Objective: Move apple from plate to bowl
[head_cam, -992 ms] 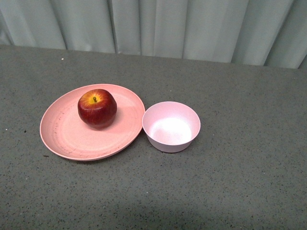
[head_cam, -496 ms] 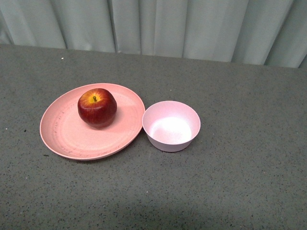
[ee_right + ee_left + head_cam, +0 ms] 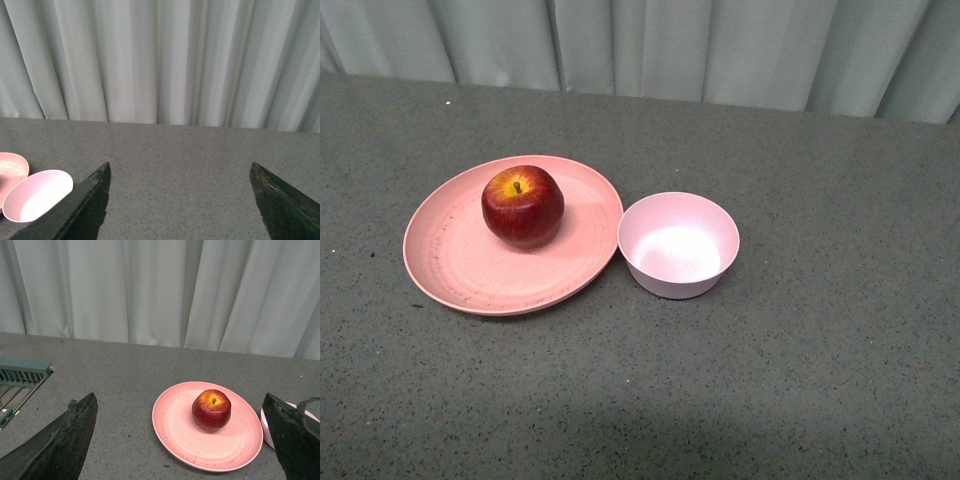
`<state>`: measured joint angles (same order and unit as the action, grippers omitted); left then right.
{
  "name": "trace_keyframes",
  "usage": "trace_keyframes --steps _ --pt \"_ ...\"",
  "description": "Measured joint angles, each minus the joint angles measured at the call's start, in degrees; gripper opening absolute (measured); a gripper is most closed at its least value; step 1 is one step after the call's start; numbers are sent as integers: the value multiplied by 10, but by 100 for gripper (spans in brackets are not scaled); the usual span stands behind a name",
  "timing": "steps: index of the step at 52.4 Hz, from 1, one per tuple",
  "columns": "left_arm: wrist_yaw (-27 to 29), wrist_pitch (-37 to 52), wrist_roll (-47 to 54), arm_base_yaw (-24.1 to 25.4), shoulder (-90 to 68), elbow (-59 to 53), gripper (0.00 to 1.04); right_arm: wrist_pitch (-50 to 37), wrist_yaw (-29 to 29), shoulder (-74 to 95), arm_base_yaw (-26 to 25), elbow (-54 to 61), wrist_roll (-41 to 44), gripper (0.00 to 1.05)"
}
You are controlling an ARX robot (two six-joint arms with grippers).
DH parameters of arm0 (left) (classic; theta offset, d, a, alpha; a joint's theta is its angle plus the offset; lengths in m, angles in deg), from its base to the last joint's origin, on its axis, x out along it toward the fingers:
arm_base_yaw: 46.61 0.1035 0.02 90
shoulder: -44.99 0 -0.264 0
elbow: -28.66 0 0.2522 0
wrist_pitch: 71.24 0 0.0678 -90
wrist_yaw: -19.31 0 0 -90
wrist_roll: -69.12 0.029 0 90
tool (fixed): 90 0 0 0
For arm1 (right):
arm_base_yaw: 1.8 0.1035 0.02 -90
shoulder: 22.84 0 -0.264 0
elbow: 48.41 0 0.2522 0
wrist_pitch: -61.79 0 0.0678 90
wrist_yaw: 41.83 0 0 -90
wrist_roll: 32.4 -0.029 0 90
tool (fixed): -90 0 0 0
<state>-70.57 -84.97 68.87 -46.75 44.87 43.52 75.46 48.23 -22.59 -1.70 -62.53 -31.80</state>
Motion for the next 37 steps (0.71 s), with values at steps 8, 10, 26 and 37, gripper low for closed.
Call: trace_keyframes --steps 8,10,26,37 --pt "0 0 0 0 0 0 98 0 0 0 0 0 0 95" --pt "0 0 0 0 0 0 98 0 0 0 0 0 0 95" --pt "150 50 17 -48 -174 21 98 0 0 0 0 0 0 95" --pt "106 327 18 -53 -494 92 98 0 0 0 0 0 0 95"
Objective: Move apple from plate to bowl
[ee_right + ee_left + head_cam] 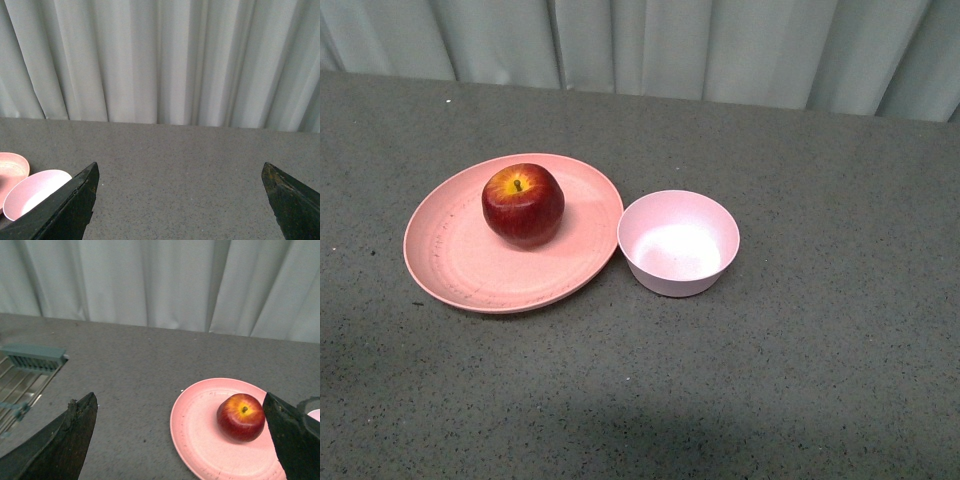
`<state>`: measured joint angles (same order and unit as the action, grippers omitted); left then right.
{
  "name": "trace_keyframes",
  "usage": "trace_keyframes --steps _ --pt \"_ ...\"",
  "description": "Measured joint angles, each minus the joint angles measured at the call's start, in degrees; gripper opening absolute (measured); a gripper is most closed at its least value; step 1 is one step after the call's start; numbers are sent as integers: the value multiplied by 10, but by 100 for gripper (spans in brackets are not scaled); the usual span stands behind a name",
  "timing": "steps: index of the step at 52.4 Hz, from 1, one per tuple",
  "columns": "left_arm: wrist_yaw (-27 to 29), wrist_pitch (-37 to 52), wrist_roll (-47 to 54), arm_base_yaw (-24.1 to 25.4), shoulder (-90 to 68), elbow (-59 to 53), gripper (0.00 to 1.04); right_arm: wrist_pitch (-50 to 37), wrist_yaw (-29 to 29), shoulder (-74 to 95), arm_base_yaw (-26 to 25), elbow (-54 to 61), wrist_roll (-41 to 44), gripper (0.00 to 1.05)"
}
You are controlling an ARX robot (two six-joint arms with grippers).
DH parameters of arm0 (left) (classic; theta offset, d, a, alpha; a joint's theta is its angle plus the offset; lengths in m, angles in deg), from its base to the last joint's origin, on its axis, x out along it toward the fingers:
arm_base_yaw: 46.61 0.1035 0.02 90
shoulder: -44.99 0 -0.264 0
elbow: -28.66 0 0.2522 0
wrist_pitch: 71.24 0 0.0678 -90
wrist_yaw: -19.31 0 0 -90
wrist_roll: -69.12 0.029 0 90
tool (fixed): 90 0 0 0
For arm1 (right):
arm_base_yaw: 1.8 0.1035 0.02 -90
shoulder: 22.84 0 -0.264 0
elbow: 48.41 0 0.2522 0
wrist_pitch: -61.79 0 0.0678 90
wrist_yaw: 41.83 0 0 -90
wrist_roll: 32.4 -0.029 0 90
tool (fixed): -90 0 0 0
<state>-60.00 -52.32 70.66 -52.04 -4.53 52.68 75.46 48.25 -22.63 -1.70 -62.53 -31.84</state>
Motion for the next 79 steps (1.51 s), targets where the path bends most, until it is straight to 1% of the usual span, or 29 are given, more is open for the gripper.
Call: trace_keyframes --steps 3,7,16,32,51,56,79 --pt "-16 43 -6 -5 -84 32 98 0 0 0 0 0 0 95" --pt "-21 52 -19 -12 -158 63 98 0 0 0 0 0 0 95" --pt "-30 36 -56 -35 -308 141 98 0 0 0 0 0 0 95" --pt "-43 11 -57 -62 -491 258 98 0 0 0 0 0 0 95" --pt "-53 -1 -40 -89 -588 333 98 0 0 0 0 0 0 95" --pt "-68 -4 -39 -91 -606 342 98 0 0 0 0 0 0 95" --pt "-78 -32 -42 -97 -655 384 98 0 0 0 0 0 0 95"
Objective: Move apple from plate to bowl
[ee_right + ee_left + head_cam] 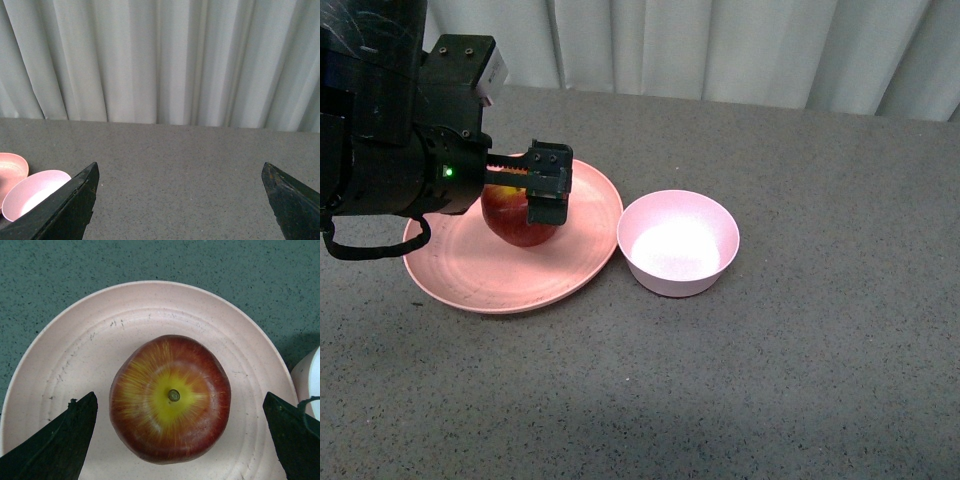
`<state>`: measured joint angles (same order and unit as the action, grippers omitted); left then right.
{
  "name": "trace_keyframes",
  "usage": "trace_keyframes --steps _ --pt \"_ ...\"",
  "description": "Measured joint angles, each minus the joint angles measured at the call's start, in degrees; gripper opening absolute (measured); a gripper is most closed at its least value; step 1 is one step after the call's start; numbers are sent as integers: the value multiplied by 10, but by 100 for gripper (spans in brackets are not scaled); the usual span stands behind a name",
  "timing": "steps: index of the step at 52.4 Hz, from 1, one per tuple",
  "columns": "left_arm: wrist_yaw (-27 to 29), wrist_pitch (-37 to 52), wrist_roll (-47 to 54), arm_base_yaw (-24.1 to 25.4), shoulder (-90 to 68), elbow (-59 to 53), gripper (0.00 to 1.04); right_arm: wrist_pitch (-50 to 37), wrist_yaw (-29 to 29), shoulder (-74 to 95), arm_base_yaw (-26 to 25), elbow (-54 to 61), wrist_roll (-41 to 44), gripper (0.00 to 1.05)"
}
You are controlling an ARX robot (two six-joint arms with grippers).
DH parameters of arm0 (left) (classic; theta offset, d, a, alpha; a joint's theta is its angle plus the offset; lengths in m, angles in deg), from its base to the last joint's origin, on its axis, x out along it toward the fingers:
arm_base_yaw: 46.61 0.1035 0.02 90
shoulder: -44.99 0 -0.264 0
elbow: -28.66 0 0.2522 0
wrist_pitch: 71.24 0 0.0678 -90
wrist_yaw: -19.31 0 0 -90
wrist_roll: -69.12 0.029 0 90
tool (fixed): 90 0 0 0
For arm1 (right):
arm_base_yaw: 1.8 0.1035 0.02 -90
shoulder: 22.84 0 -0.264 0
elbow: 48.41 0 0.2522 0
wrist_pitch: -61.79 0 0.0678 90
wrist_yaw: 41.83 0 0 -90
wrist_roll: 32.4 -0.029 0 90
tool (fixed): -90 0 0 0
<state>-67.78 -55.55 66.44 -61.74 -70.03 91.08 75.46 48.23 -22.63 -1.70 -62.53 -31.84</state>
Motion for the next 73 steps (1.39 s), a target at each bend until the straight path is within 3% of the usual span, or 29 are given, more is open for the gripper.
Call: trace_keyframes --steps 10,11,17,26,45,73 --pt "-6 -18 -2 0 -18 20 98 0 0 0 0 0 0 95" --pt "-1 -30 5 0 -36 37 77 0 0 0 0 0 0 95" --pt "-4 -32 9 -6 -33 38 69 0 0 0 0 0 0 95" --pt "-22 -35 2 -35 4 35 68 0 0 0 0 0 0 95" --pt "-35 -48 -40 -152 23 58 67 0 0 0 0 0 0 95" --pt "-4 -50 -45 -168 -82 114 67 0 0 0 0 0 0 95"
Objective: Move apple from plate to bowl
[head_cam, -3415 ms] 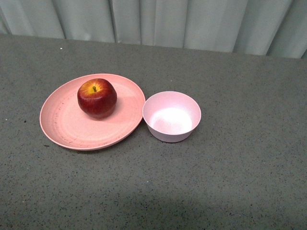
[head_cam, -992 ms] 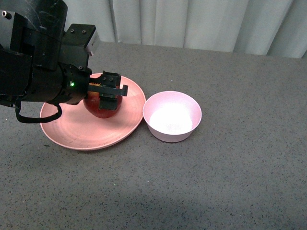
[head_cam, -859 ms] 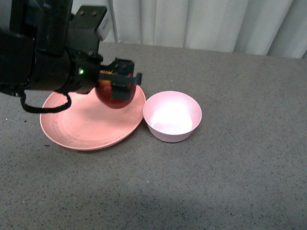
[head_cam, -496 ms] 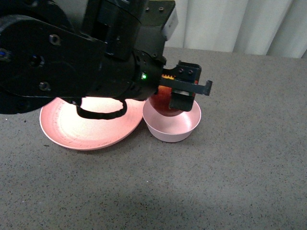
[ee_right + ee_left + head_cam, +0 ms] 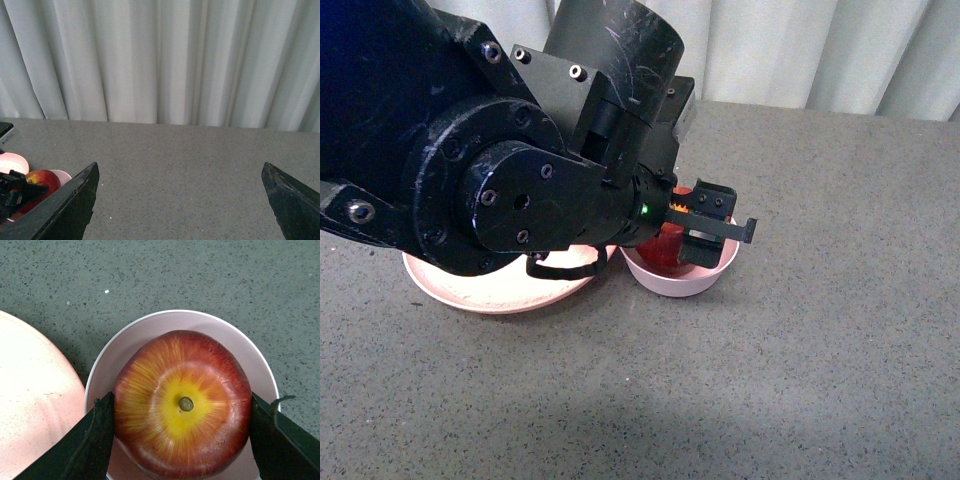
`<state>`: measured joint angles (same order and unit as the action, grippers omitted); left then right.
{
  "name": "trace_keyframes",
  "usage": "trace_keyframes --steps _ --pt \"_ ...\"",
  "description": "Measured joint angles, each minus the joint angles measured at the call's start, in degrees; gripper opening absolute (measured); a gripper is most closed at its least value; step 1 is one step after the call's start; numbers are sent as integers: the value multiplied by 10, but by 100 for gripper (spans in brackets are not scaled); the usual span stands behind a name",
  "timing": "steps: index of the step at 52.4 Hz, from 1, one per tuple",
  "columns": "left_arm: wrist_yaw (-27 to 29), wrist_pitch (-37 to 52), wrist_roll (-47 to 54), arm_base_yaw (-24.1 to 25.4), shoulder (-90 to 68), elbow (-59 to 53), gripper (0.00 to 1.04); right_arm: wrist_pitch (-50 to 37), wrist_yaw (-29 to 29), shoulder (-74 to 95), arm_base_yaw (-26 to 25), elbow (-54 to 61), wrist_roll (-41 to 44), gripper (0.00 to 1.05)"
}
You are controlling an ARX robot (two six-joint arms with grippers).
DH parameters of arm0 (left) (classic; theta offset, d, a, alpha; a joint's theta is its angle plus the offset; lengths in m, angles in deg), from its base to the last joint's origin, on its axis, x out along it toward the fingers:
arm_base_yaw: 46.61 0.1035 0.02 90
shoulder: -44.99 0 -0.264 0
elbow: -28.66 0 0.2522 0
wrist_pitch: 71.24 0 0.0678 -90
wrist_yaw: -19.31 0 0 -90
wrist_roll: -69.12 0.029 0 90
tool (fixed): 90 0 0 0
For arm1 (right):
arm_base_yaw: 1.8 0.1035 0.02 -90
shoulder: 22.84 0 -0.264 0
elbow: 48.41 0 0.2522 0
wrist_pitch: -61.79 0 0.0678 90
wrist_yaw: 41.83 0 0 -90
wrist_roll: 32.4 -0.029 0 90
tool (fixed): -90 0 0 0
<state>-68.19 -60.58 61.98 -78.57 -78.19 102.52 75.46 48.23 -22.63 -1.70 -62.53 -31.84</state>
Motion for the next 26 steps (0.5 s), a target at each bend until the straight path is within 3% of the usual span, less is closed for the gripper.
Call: trace_keyframes --steps 10,22,26 --pt "3 -1 5 0 -4 3 67 0 0 0 0 0 0 95" --pt "8 0 9 0 5 -2 97 0 0 0 0 0 0 95" --pt "13 5 11 1 20 -12 99 0 0 0 0 0 0 95"
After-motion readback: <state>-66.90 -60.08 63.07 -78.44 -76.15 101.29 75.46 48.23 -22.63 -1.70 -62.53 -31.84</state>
